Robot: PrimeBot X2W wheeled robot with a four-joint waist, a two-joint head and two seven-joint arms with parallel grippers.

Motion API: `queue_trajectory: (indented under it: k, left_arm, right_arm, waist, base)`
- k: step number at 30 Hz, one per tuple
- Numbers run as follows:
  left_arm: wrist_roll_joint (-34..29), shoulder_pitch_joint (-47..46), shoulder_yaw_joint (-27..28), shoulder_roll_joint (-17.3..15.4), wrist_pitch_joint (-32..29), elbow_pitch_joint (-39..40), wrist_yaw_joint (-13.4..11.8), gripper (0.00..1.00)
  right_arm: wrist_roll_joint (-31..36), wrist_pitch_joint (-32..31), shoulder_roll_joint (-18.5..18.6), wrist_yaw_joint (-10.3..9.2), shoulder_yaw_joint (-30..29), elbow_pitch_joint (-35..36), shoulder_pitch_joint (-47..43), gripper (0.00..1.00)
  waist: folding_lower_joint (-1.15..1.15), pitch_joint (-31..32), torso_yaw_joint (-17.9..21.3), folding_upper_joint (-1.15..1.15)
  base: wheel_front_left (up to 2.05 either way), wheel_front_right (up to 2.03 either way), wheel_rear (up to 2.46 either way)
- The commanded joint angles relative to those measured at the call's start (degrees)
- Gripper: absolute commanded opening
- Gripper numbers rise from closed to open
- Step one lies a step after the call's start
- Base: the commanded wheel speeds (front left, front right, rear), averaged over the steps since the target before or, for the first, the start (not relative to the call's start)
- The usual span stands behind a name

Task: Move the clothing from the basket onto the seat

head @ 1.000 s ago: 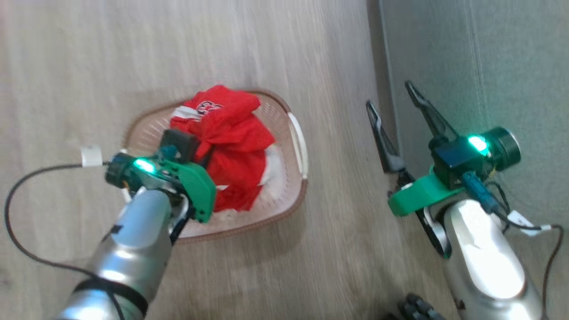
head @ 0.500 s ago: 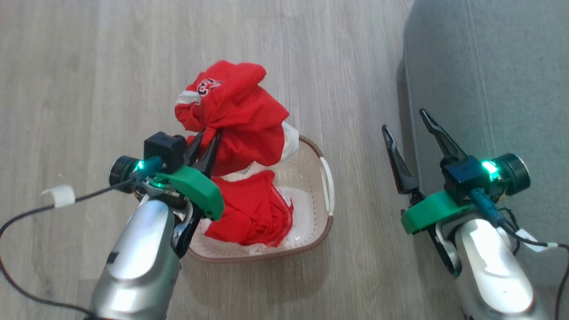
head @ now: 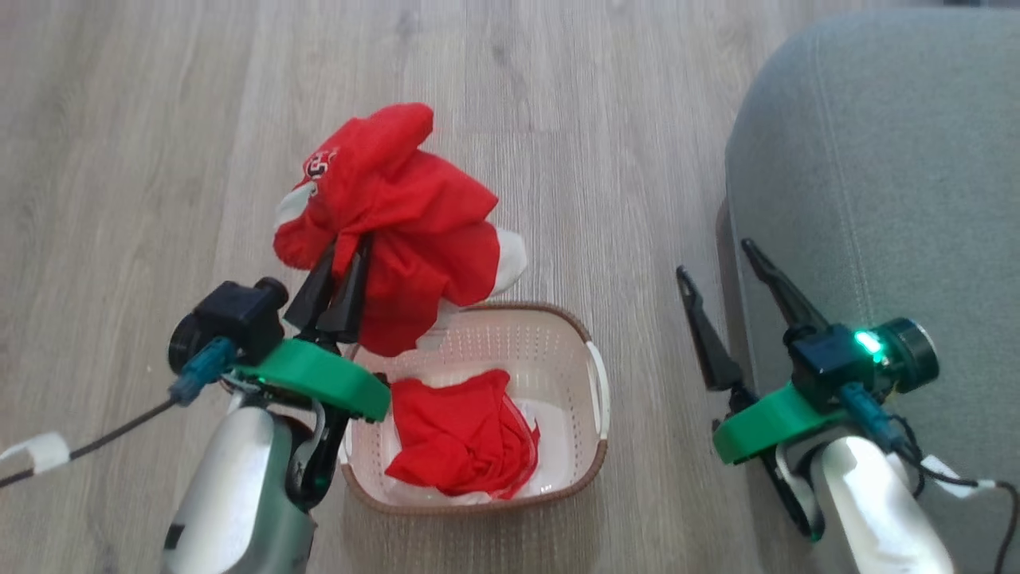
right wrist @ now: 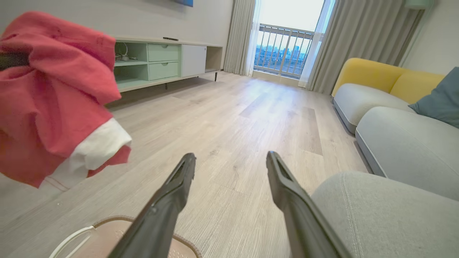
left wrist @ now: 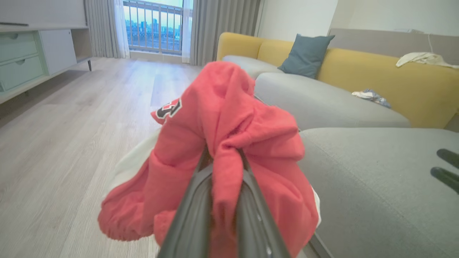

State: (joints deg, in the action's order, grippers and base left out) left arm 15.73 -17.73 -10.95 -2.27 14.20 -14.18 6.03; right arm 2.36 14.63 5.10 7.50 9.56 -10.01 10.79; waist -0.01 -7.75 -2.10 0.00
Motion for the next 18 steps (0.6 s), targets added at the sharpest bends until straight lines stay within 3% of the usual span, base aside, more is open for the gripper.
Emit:
queue_trajectory:
  k: [1, 18]
  left_arm:
    - [0.3, -0.9, 2.3, -0.6, 0.8, 3.9, -0.4, 0.00]
    - [-2.1, -0.1, -1.0, -0.6, 0.8, 11.4, 1.1, 0.00]
  right_arm:
    - [-0.8, 0.4, -0.1, -0.01, 1.9, 2.9, -0.1, 1.00]
    - [-4.4, 0.4, 4.4, -0.01, 11.0, 13.5, -1.2, 1.00]
  waist:
    - [0.01, 1.3, -0.2, 0.00]
    - [0.01, 3.5, -0.2, 0.00]
  base:
    - [0.00, 0.00, 0.00]
    - [0.00, 0.00, 0.00]
